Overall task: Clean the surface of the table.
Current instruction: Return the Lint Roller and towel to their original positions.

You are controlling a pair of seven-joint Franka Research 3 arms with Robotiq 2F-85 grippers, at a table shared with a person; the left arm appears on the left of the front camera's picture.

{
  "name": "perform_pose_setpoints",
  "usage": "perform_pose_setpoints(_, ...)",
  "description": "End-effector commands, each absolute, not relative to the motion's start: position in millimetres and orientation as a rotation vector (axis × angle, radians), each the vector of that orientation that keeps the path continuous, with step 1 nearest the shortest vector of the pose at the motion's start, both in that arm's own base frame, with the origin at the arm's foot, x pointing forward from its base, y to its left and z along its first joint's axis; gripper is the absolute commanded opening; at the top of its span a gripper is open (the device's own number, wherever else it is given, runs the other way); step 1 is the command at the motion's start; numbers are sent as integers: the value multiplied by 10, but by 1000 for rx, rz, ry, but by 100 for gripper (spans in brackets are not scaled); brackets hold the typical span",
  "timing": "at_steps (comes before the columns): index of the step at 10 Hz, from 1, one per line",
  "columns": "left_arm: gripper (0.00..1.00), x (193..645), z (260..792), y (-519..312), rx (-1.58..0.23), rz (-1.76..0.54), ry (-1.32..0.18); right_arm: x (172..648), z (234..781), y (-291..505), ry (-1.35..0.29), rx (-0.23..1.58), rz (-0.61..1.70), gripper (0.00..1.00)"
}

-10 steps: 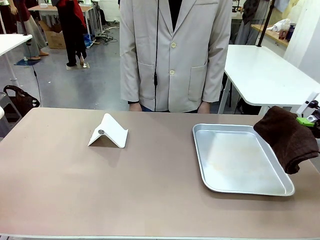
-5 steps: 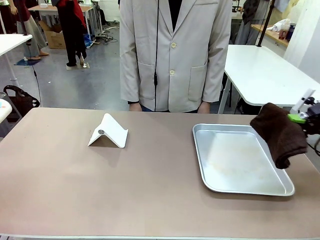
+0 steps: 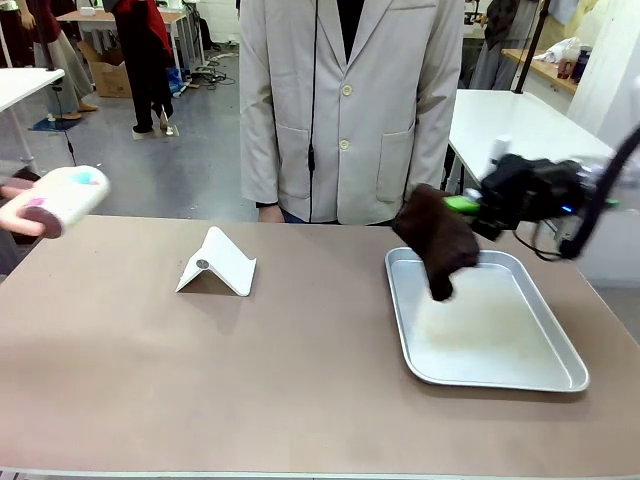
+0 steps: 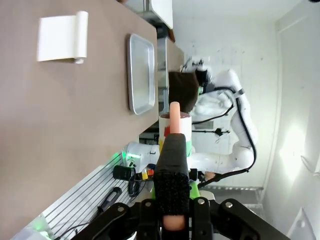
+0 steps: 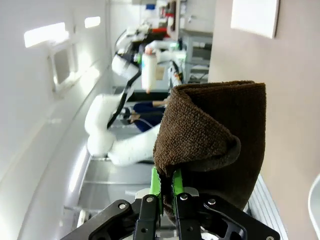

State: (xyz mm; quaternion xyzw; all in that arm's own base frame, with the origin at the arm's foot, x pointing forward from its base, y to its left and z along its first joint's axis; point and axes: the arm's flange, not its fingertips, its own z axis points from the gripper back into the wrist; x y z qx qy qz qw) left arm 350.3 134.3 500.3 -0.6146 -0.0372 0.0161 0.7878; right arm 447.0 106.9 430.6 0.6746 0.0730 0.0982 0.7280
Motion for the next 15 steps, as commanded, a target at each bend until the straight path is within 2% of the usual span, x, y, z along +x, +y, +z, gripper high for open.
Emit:
perform_pose_setpoints(1,22,3749,5105,744,-1291,56,-13,4963,4382,1500,129,1391,93,10)
perform_pose_setpoints(3,22,4146,5115,260,-1243,156,45,5309,4173,1847,142,1324,-37,10)
perform_pose_setpoints(5,22,4540,4998,-35,-1093,178,63,5450,3819,2079,152,1251,-97,10)
perform_pose_setpoints(8,22,4995,4812,-437,-886,143,23,5310,3561,2105,229,1176,-125,10)
perform_pose_setpoints(11,22,5281,4566,-838,-756,63,-59,4948,3417,1967,335,1099,-175,10)
perform_pose_setpoints(13,22,5393,4436,-963,-694,60,-113,4845,3369,1881,397,1120,-163,10)
perform_pose_setpoints(15,22,5414,4414,-998,-662,114,-205,4936,3317,1772,395,1124,-171,10)
